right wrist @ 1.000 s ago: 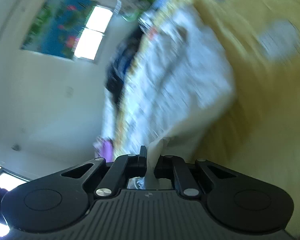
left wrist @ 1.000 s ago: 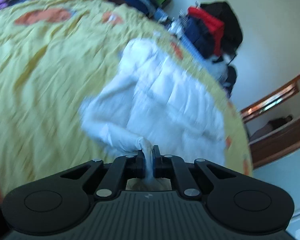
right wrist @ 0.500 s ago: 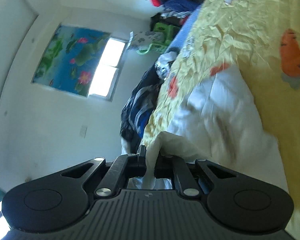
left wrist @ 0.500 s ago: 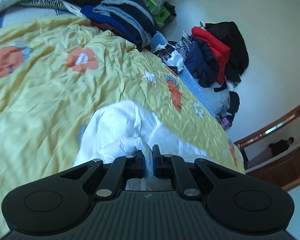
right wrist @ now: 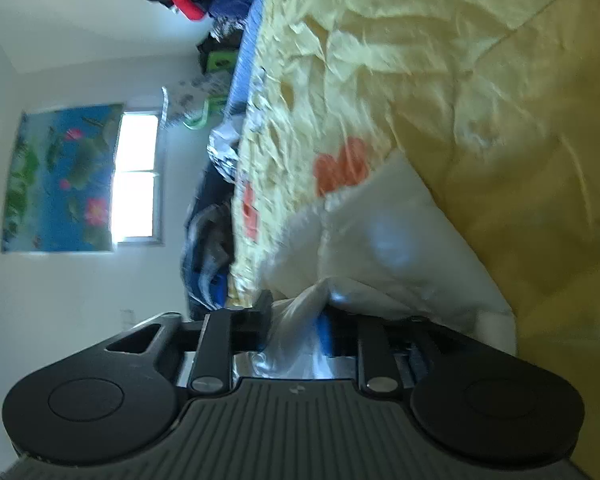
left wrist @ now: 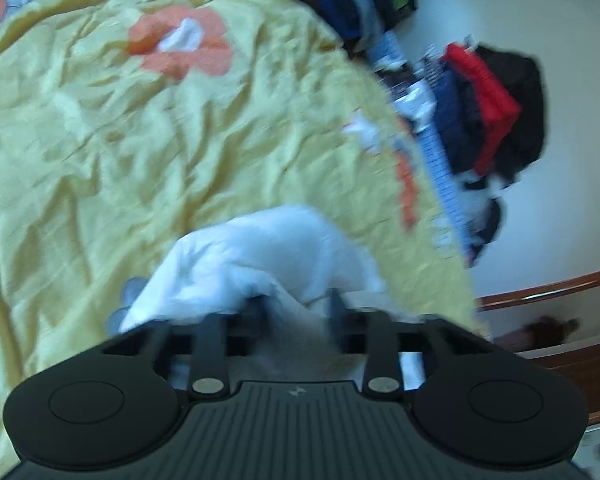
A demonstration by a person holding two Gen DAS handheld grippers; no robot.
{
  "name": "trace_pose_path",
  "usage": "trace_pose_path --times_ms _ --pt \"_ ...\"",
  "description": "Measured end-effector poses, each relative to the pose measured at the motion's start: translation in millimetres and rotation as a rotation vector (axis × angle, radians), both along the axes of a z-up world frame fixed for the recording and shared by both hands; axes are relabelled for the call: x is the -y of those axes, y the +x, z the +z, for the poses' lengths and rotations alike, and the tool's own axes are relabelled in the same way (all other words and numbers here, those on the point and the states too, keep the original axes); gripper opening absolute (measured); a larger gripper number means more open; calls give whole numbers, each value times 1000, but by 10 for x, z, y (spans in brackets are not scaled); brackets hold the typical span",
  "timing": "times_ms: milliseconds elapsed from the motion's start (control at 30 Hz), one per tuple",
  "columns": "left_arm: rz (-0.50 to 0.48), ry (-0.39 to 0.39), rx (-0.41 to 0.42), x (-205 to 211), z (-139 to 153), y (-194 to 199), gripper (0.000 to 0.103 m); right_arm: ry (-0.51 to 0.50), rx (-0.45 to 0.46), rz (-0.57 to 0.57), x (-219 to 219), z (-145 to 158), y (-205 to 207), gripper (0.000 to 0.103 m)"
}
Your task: Fold small clothes
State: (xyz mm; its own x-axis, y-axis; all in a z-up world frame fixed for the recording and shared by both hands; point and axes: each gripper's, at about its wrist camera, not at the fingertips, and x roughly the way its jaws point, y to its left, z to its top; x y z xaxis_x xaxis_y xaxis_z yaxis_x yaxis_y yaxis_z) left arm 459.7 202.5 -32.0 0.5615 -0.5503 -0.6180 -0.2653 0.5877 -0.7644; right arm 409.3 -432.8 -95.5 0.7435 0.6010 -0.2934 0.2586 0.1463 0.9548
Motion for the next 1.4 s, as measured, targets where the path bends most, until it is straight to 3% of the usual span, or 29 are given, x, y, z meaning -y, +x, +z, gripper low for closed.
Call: trace_pose_path --times_ms 33,67,167,200,233,300,367,433,567,667,733,833,933,1067,1400 --pt "3 -40 23 -31 49 -8 93 8 12 -13 15 20 -3 47" --pt "12 -79 61 -67 121 -36 103 14 24 -24 45 54 -13 53" --pt "-1 -105 169 -88 393 -140 103 46 108 -70 121 195 -34 73" --pt "0 -83 196 -78 484 -189 103 59 138 -91 140 237 -55 85" --pt "9 -27 230 -47 596 -265 103 61 161 -116 159 292 -80 89" --pt "-15 193 336 146 855 -489 103 -5 192 -145 148 463 -136 88" --pt "-68 487 442 506 1019 -709 103 -127 248 -82 28 677 -140 88" --pt "-119 699 539 863 1046 -845 103 -253 268 -1 -150 829 -81 87" --pt "-240 1022 581 1596 866 -758 103 -406 272 107 -605 924 187 87" --pt "-312 1163 520 1930 640 -562 103 -610 251 121 -858 964 359 83" --pt "-359 1185 463 2000 461 -430 103 -732 186 187 -966 895 484 83" --pt "-380 1155 389 1961 219 -297 103 -833 116 264 -1023 715 598 81" --pt "-350 1069 339 1819 98 -197 103 -843 115 286 -987 540 635 79" --pt "-346 1018 328 1726 -25 -148 103 -840 162 267 -970 453 611 80" --pt "-269 938 345 1636 -231 -77 103 -984 291 221 -1165 353 534 83"
